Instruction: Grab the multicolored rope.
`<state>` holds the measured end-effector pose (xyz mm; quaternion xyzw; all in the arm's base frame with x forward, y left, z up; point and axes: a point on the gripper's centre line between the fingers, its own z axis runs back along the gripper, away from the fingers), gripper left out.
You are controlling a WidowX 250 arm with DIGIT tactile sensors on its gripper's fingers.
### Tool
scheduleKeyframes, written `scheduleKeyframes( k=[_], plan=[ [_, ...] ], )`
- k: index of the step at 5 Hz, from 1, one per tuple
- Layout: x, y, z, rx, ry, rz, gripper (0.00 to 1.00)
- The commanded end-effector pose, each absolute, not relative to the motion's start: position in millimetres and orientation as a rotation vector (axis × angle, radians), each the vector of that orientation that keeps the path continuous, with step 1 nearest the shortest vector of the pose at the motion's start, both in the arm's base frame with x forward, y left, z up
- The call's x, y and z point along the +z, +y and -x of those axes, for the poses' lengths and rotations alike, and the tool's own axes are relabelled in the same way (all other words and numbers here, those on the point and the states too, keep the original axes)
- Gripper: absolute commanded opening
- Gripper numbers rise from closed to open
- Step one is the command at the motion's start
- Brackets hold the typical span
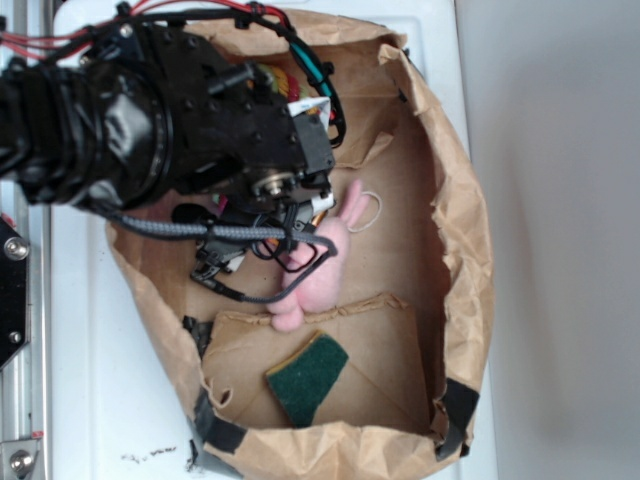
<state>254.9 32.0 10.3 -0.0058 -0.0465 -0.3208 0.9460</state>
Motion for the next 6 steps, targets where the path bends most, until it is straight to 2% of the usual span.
scheduleKeyframes(
  k=[1, 3, 4, 5, 6],
  plan=[
    [11.5, 31.8, -254.5, -0.671, -0.101, 0.014, 0.0],
    [14.1, 34.2, -256.0, -0.654, -0.107, 0.026, 0.0],
    [25.1, 45.0, -258.3, -0.568, -0.115, 0.066, 0.0],
    [43.0, 64.0, -261.3, -0.441, -0.135, 0.093, 0.0],
    [71.3, 91.4, -261.7, -0.306, -0.182, 0.14, 0.0]
  ],
)
